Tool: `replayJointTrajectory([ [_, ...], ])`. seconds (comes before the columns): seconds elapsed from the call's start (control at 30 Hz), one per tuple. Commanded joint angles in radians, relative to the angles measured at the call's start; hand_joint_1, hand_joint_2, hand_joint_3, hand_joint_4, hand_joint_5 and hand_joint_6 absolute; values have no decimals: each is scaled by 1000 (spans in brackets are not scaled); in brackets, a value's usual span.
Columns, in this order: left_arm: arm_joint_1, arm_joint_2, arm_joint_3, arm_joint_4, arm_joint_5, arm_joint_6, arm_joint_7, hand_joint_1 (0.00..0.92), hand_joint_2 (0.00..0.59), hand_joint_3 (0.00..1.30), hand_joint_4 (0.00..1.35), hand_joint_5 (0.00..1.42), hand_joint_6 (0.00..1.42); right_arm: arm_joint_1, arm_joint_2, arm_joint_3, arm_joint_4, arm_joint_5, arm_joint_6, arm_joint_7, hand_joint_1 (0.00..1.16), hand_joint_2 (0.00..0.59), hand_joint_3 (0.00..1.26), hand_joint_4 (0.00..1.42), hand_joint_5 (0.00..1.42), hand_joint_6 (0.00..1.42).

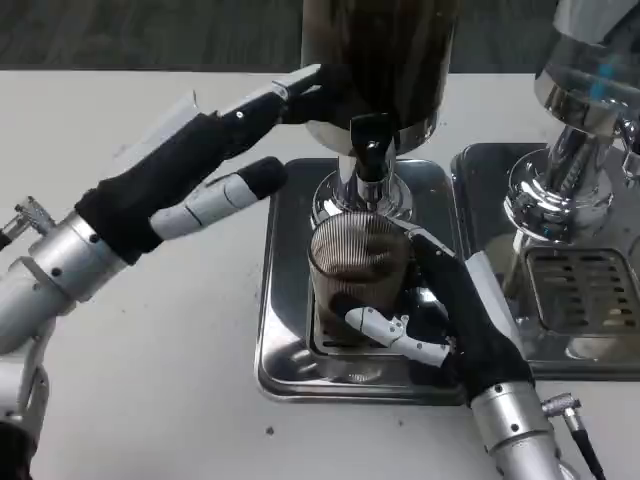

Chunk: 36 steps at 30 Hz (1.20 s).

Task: Grasp the cup under the faucet to collect the drink, then remove the cup.

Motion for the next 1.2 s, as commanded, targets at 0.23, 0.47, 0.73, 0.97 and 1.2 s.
replayJointTrajectory([
  [0.23,49,-3,84,32,-35,39,29,0,150,146,184,203,165,11,-2,3,4,-31,-6,-46,708,240,326,431,462,497],
  [0.47,59,5,115,62,-38,46,30,0,153,166,208,219,173,13,-9,6,3,-50,-4,-59,762,226,337,432,466,509],
  [0.73,61,2,133,82,-37,47,26,0,153,177,226,222,186,15,-14,10,1,-65,-2,-72,781,224,374,479,521,572],
  [0.97,73,-2,136,89,-38,47,28,0,154,178,232,231,202,24,-9,10,4,-82,-16,-117,794,228,444,568,619,703],
  [1.2,77,-2,142,98,-39,43,32,0,154,178,241,237,219,40,-2,8,8,-98,-55,-186,805,213,498,623,700,813],
])
